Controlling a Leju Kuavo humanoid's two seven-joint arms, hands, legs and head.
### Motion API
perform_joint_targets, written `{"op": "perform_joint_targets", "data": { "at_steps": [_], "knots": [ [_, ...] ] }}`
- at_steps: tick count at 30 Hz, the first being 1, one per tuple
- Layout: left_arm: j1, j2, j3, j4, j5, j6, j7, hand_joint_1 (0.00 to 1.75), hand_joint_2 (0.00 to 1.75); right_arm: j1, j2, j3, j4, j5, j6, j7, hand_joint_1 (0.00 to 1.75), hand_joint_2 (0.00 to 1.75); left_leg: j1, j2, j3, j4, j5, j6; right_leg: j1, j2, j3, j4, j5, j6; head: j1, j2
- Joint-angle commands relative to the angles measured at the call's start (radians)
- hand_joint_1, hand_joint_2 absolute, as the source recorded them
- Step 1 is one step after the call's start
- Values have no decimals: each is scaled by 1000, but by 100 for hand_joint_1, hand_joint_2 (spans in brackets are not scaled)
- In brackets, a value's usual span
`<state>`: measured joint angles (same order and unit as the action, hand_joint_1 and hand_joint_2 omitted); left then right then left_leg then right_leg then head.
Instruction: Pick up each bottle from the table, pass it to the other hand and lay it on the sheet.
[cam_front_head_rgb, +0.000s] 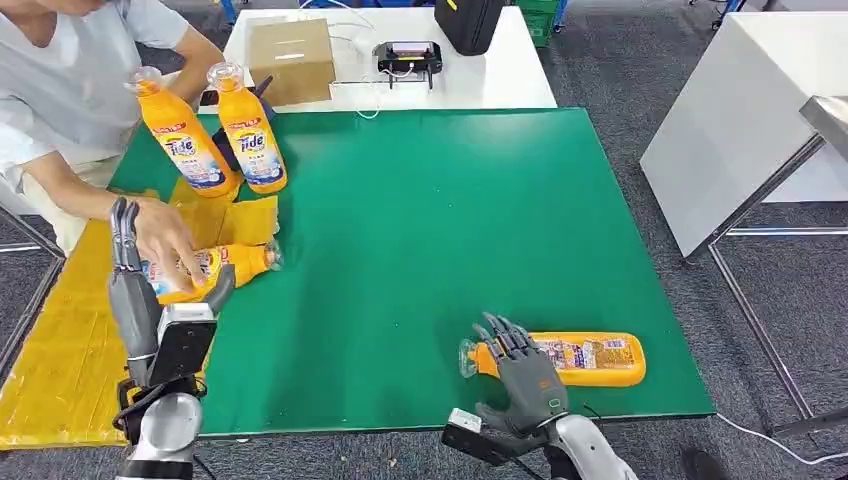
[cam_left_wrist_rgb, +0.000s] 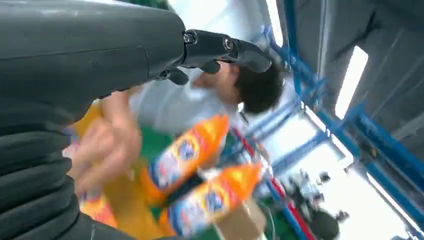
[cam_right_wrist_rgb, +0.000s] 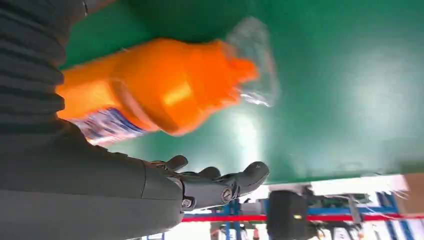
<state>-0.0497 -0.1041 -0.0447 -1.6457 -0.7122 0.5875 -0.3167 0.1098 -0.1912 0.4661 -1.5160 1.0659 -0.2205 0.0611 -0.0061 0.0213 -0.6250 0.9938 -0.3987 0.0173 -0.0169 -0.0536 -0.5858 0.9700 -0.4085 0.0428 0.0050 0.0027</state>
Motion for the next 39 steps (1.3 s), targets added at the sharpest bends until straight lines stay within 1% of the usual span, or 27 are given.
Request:
{"op": "perform_joint_targets", "data": {
  "at_steps": [1,2,3,4,5,6,8,9,10,15,16,17,18,19,20,21,22,25,26,28,31,32,34,35,37,38,39],
  "knots": [
    [46,27,-66,-12,20,21,-11,0,175,32,-27,-145,51,205,-73,160,0,175,2,-1,5,1,-4,-1,1,4,7,-1,-3,-1,0,0],
    [46,26,-67,-8,17,25,-11,0,175,26,-18,-165,66,242,-72,177,0,175,1,-1,3,0,-2,-1,0,4,4,-1,-1,-1,0,0],
    [46,25,-69,-6,16,25,-11,0,175,23,-13,-176,74,252,-73,186,0,175,1,-1,5,0,-4,-1,0,5,6,-1,-2,-1,0,0],
    [48,25,-73,-3,9,24,-8,0,175,19,0,-205,91,275,-80,196,0,175,0,-1,2,0,-2,0,0,4,2,-1,-2,0,0,0],
    [48,24,-75,1,-1,25,-3,0,175,18,8,-226,103,318,-76,212,0,175,1,-2,4,-1,-3,-1,0,5,5,-2,-2,0,0,0],
    [46,22,-78,8,-8,25,2,0,175,15,17,-245,120,348,-70,229,0,175,0,-2,3,-1,-2,-1,0,3,4,-2,-2,0,0,0],
    [46,22,-78,16,-8,28,3,0,175,14,29,-273,141,338,-69,219,0,175,0,-2,3,-1,-2,0,0,2,3,-2,-2,0,0,0],
    [47,22,-78,18,-8,29,4,0,175,14,31,-280,144,334,-69,216,0,175,1,-3,5,-1,-3,-1,1,4,6,-2,-2,0,0,0],
    [50,23,-78,18,-8,30,4,0,175,13,35,-293,151,333,-72,214,0,175,0,-2,3,-1,-2,0,0,3,4,-2,-2,1,0,0],
    [52,27,-81,18,-9,27,5,0,175,10,42,-306,156,322,-66,203,0,175,1,-2,5,-1,-3,0,1,4,6,-2,-3,0,0,0],
    [52,29,-83,19,-11,25,8,0,175,10,47,-317,158,313,-59,193,0,175,0,-2,3,-1,-2,0,0,3,4,-2,-2,1,0,0],
    [53,29,-83,20,-11,24,8,0,175,9,46,-321,161,310,-57,192,0,175,1,-2,6,-1,-3,-1,1,5,6,-2,-3,0,0,0],
    [53,29,-85,22,-11,22,10,0,175,6,48,-332,170,310,-60,190,0,175,0,-2,3,-1,-2,0,0,3,4,-2,-2,1,0,0],
    [53,29,-88,26,-10,21,10,0,175,0,53,-345,182,311,-63,186,0,175,1,-2,5,-1,-3,0,0,4,6,-2,-3,1,0,0],
    [53,29,-91,27,-10,21,10,0,175,-7,55,-353,191,312,-64,180,0,175,0,-2,3,-1,-2,0,0,3,4,-2,-2,1,0,0],
    [52,28,-94,29,-11,19,10,0,175,-16,55,-354,203,315,-62,179,0,175,1,-2,6,-1,-3,-1,0,5,7,-2,-3,0,0,0],
    [50,28,-98,30,-10,18,9,0,175,-24,59,-357,215,304,-48,171,0,175,0,-2,3,-1,-2,0,0,3,4,-2,-2,1,0,0],
    [41,32,-113,37,-3,12,5,0,175,-55,52,-354,276,295,-11,154,0,175,1,-2,5,-1,-3,0,1,5,6,-2,-2,0,0,0],
    [37,35,-120,41,1,10,3,0,175,-65,47,-343,304,276,12,125,0,175,0,-2,4,-1,-2,0,0,3,4,-2,-1,1,0,0],
    [28,36,-128,50,5,9,0,0,175,-83,40,-323,350,260,37,97,0,175,1,-2,6,-1,-2,0,1,4,7,-3,-1,1,0,0],
    [25,36,-130,54,5,10,0,0,175,-89,42,-318,366,259,38,96,0,175,1,-1,7,-1,-1,0,1,3,6,-3,-1,1,0,0],
    [25,36,-130,54,5,10,0,0,175,-89,42,-318,366,259,38,96,0,175,2,-1,10,-1,-2,-1,1,5,10,-4,-1,0,0,0],
    [25,36,-130,54,5,10,0,0,175,-89,42,-318,366,259,38,96,0,175,1,1,10,-1,-2,0,0,4,9,-3,-1,1,0,0],
    [25,36,-130,54,5,10,0,0,175,-89,42,-318,366,259,38,96,0,175,2,0,12,-1,-2,0,1,4,11,-3,-1,0,0,0],
    [23,40,-134,54,13,7,-3,0,175,-92,33,-302,372,262,46,92,0,175,1,1,15,-1,-3,1,0,3,6,-2,-2,0,0,0],
    [19,40,-138,58,16,7,-5,0,175,-100,29,-287,388,259,61,86,45,175,2,0,16,0,-4,1,1,4,4,-3,-3,-1,0,0],
    [16,41,-140,63,19,6,-6,0,175,-106,29,-279,401,255,69,80,129,175,1,1,16,-1,-6,0,1,3,5,-3,-5,-2,0,0]
  ]
}}
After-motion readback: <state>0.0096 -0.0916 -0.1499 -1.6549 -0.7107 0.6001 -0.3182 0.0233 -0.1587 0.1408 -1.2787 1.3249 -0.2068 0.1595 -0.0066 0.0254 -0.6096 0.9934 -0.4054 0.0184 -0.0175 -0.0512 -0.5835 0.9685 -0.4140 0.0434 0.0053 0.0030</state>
